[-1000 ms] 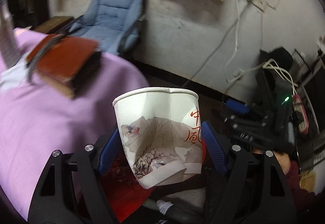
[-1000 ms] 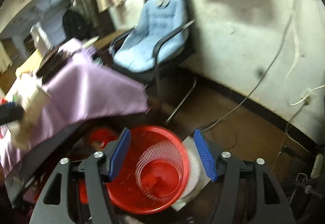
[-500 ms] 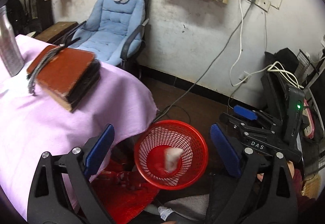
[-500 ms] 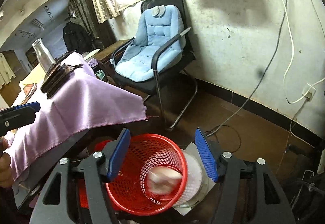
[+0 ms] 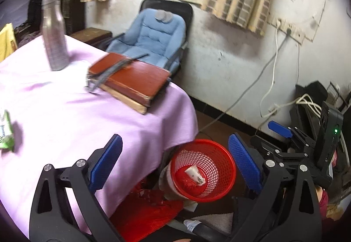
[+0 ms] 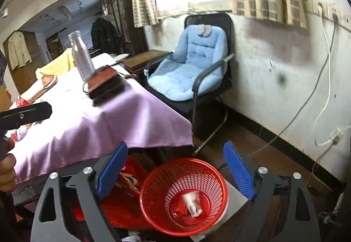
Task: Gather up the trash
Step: 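Return both tools to the table toward the remaining trash, then grasp the red-lidded plastic cup with the left gripper while the right gripper grasps the green tea carton, then carry the plastic cup and green carton to the wastebasket and release both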
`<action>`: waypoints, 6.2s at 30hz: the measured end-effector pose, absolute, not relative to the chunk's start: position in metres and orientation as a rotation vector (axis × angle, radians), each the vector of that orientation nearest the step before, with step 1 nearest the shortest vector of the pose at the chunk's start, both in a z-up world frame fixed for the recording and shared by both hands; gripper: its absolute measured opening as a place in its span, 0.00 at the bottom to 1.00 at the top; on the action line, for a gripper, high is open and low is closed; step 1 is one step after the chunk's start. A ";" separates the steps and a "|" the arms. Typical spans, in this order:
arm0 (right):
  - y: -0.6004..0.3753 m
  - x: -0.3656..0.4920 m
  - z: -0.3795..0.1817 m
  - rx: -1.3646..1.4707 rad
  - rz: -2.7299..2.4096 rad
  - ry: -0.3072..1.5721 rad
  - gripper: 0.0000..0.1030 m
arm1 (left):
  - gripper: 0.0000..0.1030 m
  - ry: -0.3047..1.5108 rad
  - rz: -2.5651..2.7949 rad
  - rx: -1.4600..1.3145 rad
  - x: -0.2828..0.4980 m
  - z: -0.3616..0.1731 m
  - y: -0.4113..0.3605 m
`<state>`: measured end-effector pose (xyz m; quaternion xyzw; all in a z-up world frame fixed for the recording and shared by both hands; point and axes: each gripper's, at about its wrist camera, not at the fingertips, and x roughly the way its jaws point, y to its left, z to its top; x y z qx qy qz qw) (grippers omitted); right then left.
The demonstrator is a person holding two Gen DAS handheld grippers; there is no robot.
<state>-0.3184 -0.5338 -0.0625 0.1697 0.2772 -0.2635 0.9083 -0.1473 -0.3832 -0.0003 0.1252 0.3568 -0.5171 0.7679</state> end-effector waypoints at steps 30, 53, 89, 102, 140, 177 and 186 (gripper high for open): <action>-0.364 -0.195 0.019 0.026 -0.242 0.535 0.94 | 0.93 0.642 -0.874 -0.033 -0.082 0.037 -0.177; -0.312 -0.038 -0.028 0.136 0.036 0.666 0.94 | 0.93 0.858 -0.401 -0.036 0.064 -0.032 -0.040; -0.308 -0.008 -0.031 0.184 0.099 0.685 0.94 | 0.53 0.924 -0.414 -0.128 0.081 -0.043 0.003; -0.286 0.035 -0.025 0.155 0.106 0.709 0.94 | 0.53 0.806 -0.458 -0.135 0.067 -0.029 0.005; -0.330 -0.040 0.027 0.252 0.116 0.576 0.25 | 0.53 0.663 -0.600 -0.050 -0.004 0.035 -0.054; -0.568 -0.322 -0.098 0.507 -0.433 0.687 0.62 | 0.53 0.727 -1.231 0.323 -0.181 0.028 -0.387; -0.599 -0.369 -0.111 0.572 -0.588 0.566 0.64 | 0.53 0.804 -1.322 0.450 -0.207 -0.016 -0.462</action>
